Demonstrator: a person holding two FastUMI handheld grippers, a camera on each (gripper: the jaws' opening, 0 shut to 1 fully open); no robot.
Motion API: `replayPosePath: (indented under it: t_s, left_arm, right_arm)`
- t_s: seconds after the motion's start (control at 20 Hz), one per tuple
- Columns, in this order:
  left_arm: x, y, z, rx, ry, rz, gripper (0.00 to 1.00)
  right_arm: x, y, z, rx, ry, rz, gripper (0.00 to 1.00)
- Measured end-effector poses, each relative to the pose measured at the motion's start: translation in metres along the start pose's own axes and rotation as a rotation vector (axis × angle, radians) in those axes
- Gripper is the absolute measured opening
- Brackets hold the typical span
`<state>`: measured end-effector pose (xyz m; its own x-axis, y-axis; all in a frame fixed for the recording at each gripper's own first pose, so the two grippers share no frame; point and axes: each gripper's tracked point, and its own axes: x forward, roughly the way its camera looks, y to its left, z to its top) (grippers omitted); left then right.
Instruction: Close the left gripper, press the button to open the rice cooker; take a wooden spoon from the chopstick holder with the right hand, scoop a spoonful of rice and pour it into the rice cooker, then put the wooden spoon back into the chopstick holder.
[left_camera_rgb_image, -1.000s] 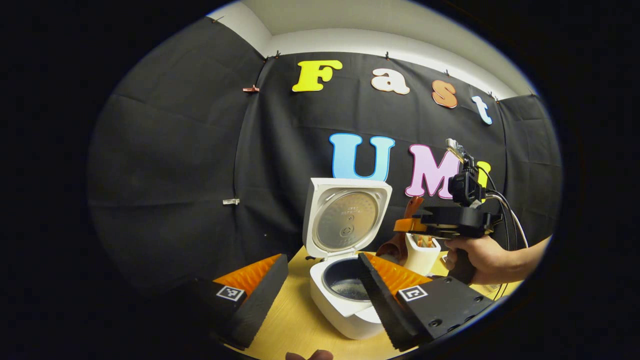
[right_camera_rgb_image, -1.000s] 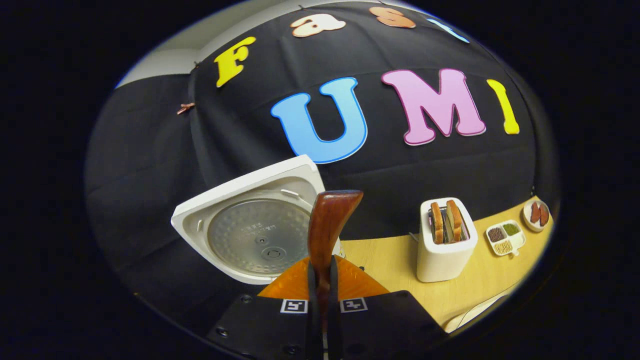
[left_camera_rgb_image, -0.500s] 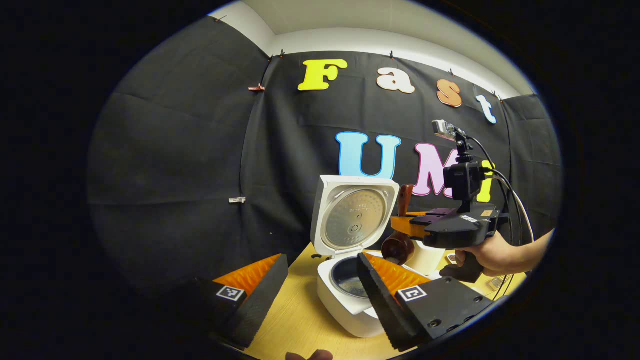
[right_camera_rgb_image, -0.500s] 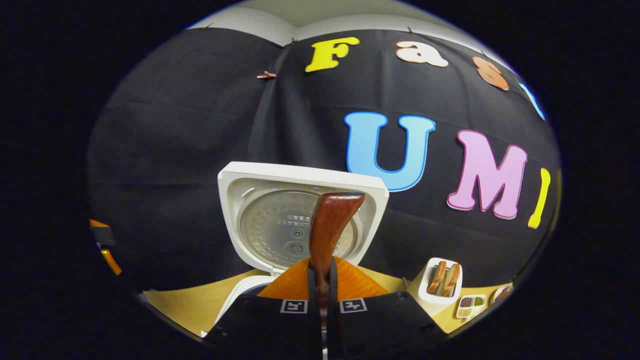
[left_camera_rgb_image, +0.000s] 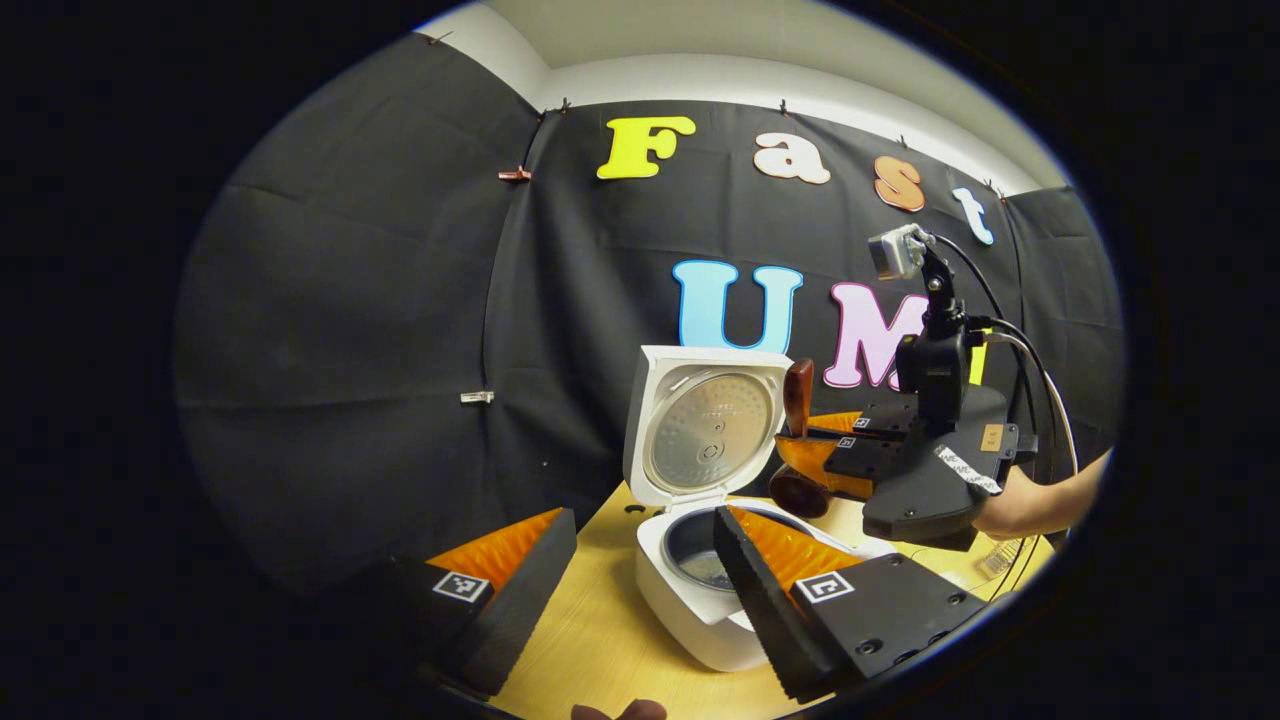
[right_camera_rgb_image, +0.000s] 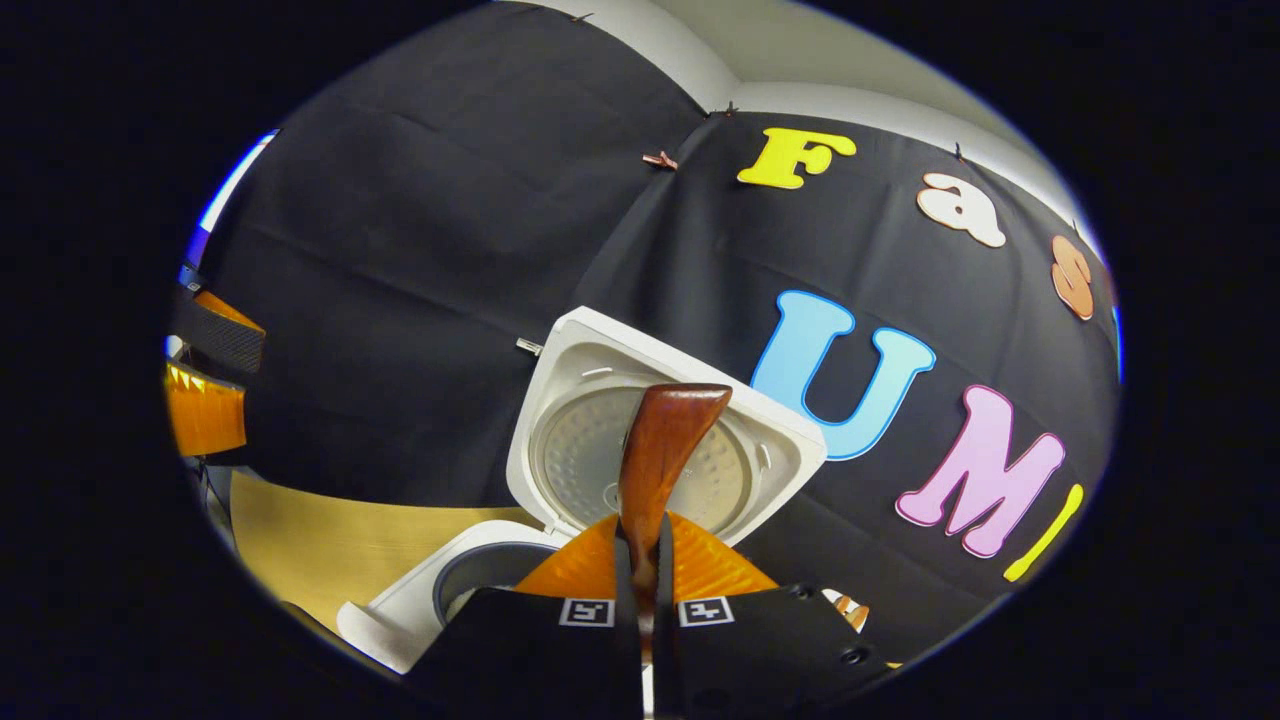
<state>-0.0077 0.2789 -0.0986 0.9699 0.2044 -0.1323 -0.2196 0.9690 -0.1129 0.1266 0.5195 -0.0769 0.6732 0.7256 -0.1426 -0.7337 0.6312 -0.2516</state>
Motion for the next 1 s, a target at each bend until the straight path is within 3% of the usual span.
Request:
replayPosePath:
  t_s: [0.35, 0.6, 0.7, 0.75, 0.8, 1.0]
  left_arm:
    - [-0.006, -0.006, 0.001, 0.014, -0.002, 0.002, 0.96]
    - [-0.007, -0.014, 0.004, 0.025, -0.008, -0.002, 0.96]
    - [-0.008, -0.02, 0.005, 0.026, -0.013, -0.008, 0.96]
    - [-0.007, -0.022, 0.007, 0.025, -0.015, -0.011, 0.96]
    - [-0.005, -0.025, 0.009, 0.025, -0.015, -0.014, 0.95]
    - [-0.001, -0.042, 0.017, 0.044, -0.028, -0.03, 0.96]
  right_arm:
    - [0.0, -0.047, -0.022, 0.554, 0.1, -0.118, 0.08]
    - [-0.021, -0.071, -0.023, 0.94, 0.103, -0.119, 0.08]
    - [-0.036, -0.087, -0.017, 1.048, 0.073, -0.128, 0.08]
    - [-0.045, -0.096, -0.015, 1.092, 0.054, -0.134, 0.13]
    - [-0.056, -0.104, -0.011, 1.125, 0.035, -0.138, 0.09]
    - [-0.099, -0.15, -0.004, 1.173, -0.04, -0.174, 0.08]
